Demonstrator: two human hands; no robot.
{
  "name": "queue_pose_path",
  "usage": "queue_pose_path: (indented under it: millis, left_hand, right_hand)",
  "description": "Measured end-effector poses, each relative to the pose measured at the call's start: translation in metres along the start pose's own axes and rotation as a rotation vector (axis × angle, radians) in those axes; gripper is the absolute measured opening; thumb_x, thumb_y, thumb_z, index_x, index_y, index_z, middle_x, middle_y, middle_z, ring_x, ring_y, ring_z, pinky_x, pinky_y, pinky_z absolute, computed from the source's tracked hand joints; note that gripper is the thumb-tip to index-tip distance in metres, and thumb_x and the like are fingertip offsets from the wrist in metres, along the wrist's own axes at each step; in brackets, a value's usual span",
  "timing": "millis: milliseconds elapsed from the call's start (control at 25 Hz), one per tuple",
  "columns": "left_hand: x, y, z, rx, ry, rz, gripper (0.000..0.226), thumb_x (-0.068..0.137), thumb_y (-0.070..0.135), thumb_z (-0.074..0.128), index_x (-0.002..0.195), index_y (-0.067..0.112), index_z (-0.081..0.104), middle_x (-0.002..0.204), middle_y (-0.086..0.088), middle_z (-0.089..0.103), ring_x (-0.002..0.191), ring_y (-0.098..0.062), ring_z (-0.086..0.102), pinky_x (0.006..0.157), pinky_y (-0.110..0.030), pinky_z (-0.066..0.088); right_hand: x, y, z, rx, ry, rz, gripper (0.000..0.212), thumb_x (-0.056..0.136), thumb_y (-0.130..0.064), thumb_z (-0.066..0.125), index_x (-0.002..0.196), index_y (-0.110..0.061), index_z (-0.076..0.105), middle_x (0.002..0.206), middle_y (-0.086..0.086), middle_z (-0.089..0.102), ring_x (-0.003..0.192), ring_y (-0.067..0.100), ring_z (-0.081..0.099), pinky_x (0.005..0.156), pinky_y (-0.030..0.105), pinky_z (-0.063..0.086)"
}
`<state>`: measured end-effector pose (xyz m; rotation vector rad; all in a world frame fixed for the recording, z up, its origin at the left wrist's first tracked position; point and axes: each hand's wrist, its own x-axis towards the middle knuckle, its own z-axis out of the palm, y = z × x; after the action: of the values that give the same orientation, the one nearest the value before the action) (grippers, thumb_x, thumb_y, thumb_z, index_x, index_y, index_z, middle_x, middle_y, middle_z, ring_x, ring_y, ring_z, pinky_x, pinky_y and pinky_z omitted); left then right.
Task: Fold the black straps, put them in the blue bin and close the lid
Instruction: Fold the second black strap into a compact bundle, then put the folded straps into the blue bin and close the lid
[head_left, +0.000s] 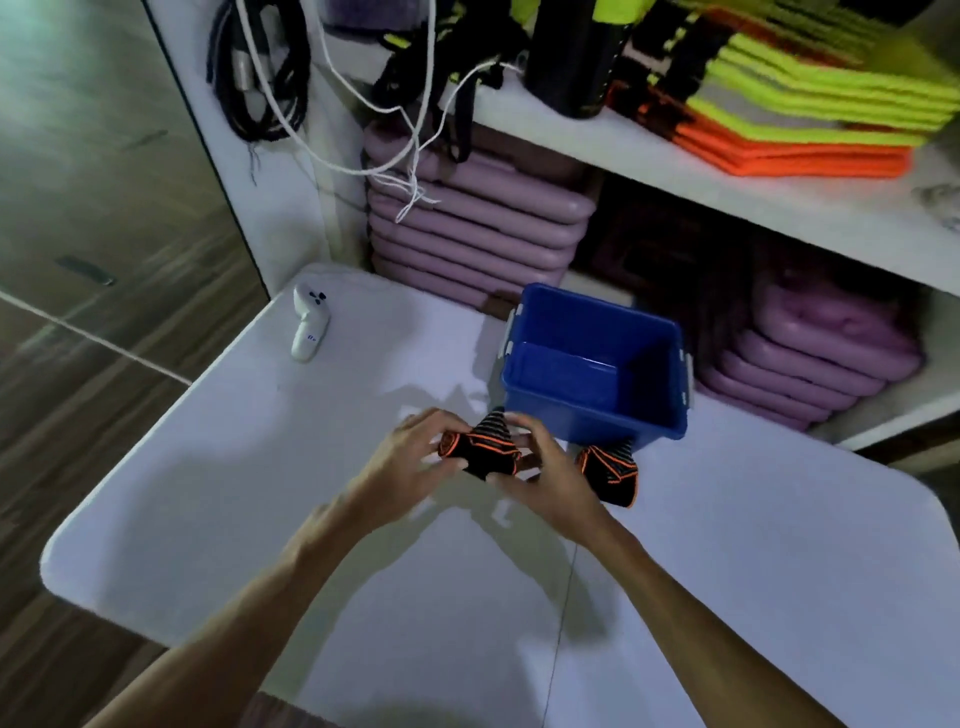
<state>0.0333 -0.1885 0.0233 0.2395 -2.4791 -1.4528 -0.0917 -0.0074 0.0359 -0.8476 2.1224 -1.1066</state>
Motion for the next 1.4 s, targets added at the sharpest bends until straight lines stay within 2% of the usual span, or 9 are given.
queue_pose_path:
  millis: [240,360,440,640,800,920,1120,1280,1400]
  left_hand:
    - [0.107,0.052,0.006,0.137,0.029,0.277,0.041,0.083,0.025,0.071,0.121,0.019,0.055,0.121,0.003,0.058,0.111,-0.013,0.055,0.095,-0.034,0.047]
    - [0.15,0.041,0.014,0.176,0.067,0.187,0.054,0.088,0.038,0.064,0.136,0.019,0.048,0.143,0.001,0.045,0.132,-0.01,0.039,0.11,-0.019,0.027]
    - [0.169,0.016,0.021,0.21,0.045,0.053,0.061,0.092,0.044,0.052,0.144,0.014,0.04,0.15,-0.006,0.039,0.14,-0.017,0.032,0.114,-0.023,0.021]
    - [0.175,-0.034,0.04,0.24,-0.043,0.015,0.068,0.091,0.046,0.034,0.15,0.014,0.026,0.147,-0.008,0.045,0.13,-0.023,0.049,0.107,-0.04,0.04]
    - [0.174,-0.038,0.04,0.19,-0.021,0.018,0.06,0.095,0.039,0.04,0.149,0.015,0.029,0.149,-0.002,0.043,0.134,-0.013,0.044,0.109,-0.032,0.038]
    - [0.174,-0.038,0.039,0.183,0.005,0.019,0.062,0.093,0.04,0.042,0.148,0.013,0.032,0.144,-0.004,0.049,0.127,-0.015,0.05,0.104,-0.027,0.041]
    - [0.173,-0.035,0.039,0.185,0.008,0.031,0.062,0.092,0.037,0.047,0.147,0.013,0.034,0.14,0.004,0.05,0.122,-0.011,0.052,0.1,-0.007,0.033]
    - [0.173,-0.04,0.038,0.225,-0.007,0.039,0.068,0.09,0.049,0.04,0.148,0.015,0.031,0.147,-0.001,0.045,0.129,-0.013,0.048,0.103,-0.011,0.031]
    - [0.172,-0.04,0.038,0.229,-0.012,0.039,0.067,0.091,0.051,0.038,0.15,0.02,0.028,0.15,0.002,0.04,0.135,-0.01,0.041,0.107,-0.013,0.03]
  right_hand:
    - [0.016,-0.024,-0.09,-0.15,0.342,-0.155,0.039,0.083,-0.01,0.076,0.119,-0.013,0.062,0.11,-0.004,0.065,0.1,0.008,0.064,0.086,0.021,0.053]
    - [0.047,-0.016,-0.114,-0.267,0.427,-0.15,0.037,0.081,-0.009,0.076,0.115,-0.011,0.06,0.109,-0.003,0.056,0.096,0.013,0.06,0.087,0.024,0.051]
    - [0.073,-0.005,-0.118,-0.325,0.401,-0.106,0.037,0.08,-0.007,0.076,0.112,-0.01,0.057,0.11,-0.001,0.046,0.093,0.012,0.054,0.088,0.021,0.045]
    - [0.139,0.028,-0.103,-0.42,0.199,0.039,0.037,0.08,-0.002,0.069,0.111,-0.011,0.051,0.11,0.005,0.039,0.091,0.017,0.047,0.1,0.031,0.041]
    - [0.18,0.048,-0.096,-0.421,0.154,0.113,0.053,0.079,0.002,0.069,0.126,-0.007,0.048,0.128,0.017,0.04,0.11,0.032,0.053,0.104,0.028,0.035]
    - [0.191,0.054,-0.095,-0.48,0.152,0.128,0.056,0.078,0.002,0.068,0.127,-0.01,0.043,0.128,0.016,0.04,0.108,0.033,0.055,0.102,0.036,0.041]
    - [0.193,0.067,-0.095,-0.471,0.187,0.133,0.033,0.08,-0.016,0.068,0.105,-0.02,0.046,0.119,0.017,0.054,0.1,0.031,0.059,0.089,0.04,0.051]
    - [0.195,0.065,-0.093,-0.479,0.163,0.168,0.027,0.078,-0.004,0.074,0.093,-0.015,0.054,0.109,0.014,0.061,0.091,0.025,0.06,0.077,0.028,0.044]
    - [0.19,0.063,-0.093,-0.474,0.208,0.136,0.027,0.08,-0.01,0.074,0.087,-0.02,0.049,0.107,0.011,0.059,0.09,0.023,0.057,0.078,0.031,0.045]
